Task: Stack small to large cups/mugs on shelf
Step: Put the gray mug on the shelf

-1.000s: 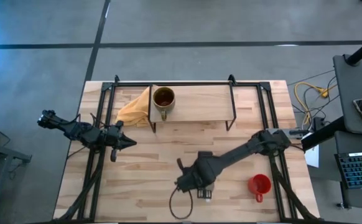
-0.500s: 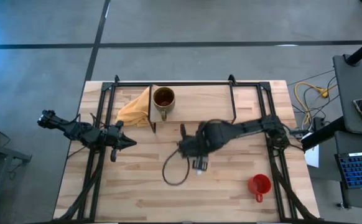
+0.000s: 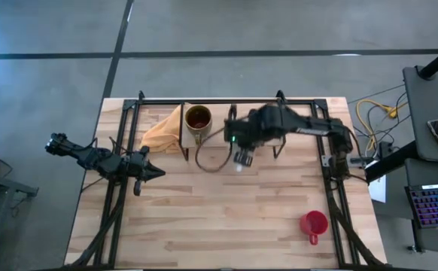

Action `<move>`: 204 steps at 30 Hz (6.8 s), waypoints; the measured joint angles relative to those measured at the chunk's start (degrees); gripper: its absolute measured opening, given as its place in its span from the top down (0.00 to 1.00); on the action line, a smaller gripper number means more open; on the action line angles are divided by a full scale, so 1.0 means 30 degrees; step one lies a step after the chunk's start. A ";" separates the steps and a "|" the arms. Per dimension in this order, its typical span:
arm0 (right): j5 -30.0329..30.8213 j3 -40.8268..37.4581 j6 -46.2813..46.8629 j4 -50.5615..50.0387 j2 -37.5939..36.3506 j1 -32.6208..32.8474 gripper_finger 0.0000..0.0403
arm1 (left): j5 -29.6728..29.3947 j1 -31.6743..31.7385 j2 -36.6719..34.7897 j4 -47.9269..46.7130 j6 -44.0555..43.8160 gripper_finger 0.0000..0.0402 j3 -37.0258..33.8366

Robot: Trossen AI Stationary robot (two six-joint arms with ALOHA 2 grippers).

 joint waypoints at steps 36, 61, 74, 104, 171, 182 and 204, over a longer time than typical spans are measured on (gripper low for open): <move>-0.2016 0.1589 -0.3169 0.0096 0.1265 -0.6268 0.97 | 0.0001 0.0000 0.0015 0.0003 0.0003 1.00 -0.0007; -0.1698 0.1524 -0.3569 0.0909 0.1697 -0.6268 0.97 | 0.0000 0.0000 0.0001 0.0003 0.0003 1.00 -0.0007; -0.1782 0.2289 -0.3664 0.1224 0.1840 -0.6254 0.90 | 0.0000 0.0000 0.0001 0.0003 0.0003 1.00 -0.0007; -0.1233 0.1698 -0.4358 0.2637 0.1899 -0.6436 0.89 | 0.0000 0.0000 0.0007 0.0003 0.0003 1.00 -0.0007; 0.0851 0.2791 -0.0234 0.4100 0.2148 -0.1212 0.98 | 0.0000 0.0000 -0.0011 -0.0001 0.0001 1.00 -0.0007; 0.0974 0.2777 0.0714 0.2414 0.2802 -0.1035 0.98 | 0.0000 0.0000 0.0000 0.0003 0.0003 1.00 -0.0007; 0.1710 0.2777 -0.0648 0.2936 0.2751 -0.0977 0.98 | 0.0000 0.0000 0.0000 0.0000 0.0000 1.00 0.0000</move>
